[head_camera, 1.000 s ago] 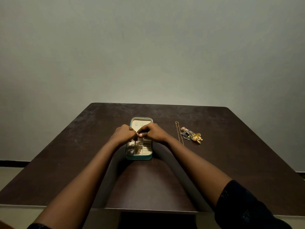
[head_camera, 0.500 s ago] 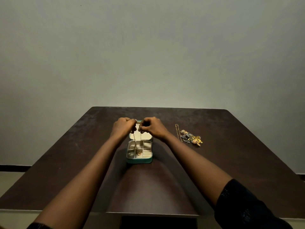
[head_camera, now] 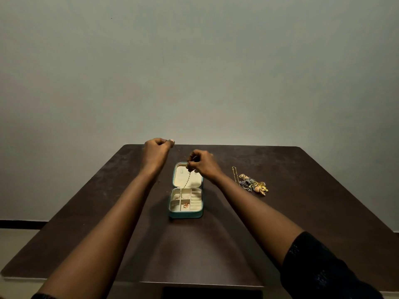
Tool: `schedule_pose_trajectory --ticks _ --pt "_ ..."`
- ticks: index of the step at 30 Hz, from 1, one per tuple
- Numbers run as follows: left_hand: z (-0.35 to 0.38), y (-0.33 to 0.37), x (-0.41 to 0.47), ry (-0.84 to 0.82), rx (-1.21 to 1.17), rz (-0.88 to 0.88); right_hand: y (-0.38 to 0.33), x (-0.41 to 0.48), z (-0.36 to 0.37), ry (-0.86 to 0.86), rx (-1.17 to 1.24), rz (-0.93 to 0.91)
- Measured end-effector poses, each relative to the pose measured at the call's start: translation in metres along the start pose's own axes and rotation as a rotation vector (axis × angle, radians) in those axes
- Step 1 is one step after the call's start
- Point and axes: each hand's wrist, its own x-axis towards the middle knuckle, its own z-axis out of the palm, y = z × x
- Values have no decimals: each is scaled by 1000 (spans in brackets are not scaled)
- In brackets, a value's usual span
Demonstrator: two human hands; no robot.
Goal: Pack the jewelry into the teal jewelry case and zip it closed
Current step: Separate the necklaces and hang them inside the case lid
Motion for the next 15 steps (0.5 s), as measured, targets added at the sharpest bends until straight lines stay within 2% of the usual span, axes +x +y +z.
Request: schedule_pose_trajectory --ticks 5,15 --pt "-12 18 2 20 4 3 -1 4 2 47 67 61" --pt "-22 40 5 -181 -46 -234 16 13 -24 244 312 319"
